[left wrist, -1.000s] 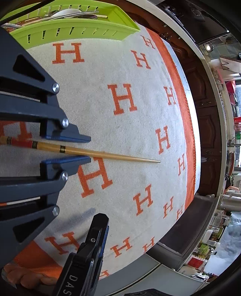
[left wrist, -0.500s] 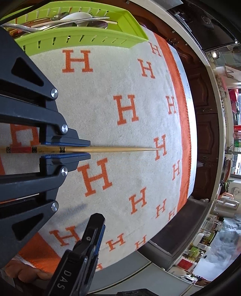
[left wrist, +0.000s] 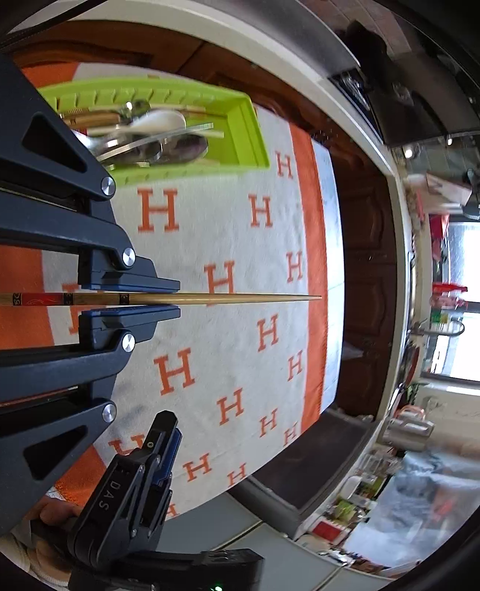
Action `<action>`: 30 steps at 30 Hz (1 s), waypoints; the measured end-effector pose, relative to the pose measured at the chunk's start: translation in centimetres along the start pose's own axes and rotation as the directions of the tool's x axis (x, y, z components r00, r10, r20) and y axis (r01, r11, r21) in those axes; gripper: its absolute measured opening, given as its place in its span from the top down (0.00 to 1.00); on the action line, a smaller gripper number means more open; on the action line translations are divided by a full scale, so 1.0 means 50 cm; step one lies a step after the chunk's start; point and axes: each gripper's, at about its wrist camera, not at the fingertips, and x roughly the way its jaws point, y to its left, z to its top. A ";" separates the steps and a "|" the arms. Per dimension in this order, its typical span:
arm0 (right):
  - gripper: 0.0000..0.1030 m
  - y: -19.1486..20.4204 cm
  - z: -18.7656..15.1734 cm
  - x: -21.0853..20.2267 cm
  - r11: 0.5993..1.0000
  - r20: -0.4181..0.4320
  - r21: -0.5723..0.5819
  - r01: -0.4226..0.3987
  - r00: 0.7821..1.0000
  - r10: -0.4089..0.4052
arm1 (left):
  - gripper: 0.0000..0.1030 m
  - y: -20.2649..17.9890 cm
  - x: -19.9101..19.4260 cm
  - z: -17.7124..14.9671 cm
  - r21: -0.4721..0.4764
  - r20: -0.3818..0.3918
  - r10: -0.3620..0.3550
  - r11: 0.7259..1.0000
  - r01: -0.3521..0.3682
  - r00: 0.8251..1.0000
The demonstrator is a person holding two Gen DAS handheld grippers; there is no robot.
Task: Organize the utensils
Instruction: 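Carry the chopstick into the green tray and open the left tool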
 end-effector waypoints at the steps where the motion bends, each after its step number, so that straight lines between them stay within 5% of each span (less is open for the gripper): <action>1: 0.76 0.012 0.002 -0.002 1.000 0.002 -0.014 -0.003 1.000 0.003 | 0.96 0.011 -0.011 0.000 -0.009 0.006 0.008 1.000 -0.008 1.000; 15: 0.76 0.207 0.040 -0.008 0.978 -0.002 -0.200 -0.058 0.998 0.059 | 0.96 0.214 -0.100 -0.034 -0.195 0.054 0.135 0.973 -0.122 0.989; 30: 0.76 0.386 0.037 0.083 0.943 -0.093 -0.326 -0.063 0.995 0.034 | 0.96 0.330 -0.015 -0.104 -0.354 -0.006 0.042 0.934 -0.041 0.999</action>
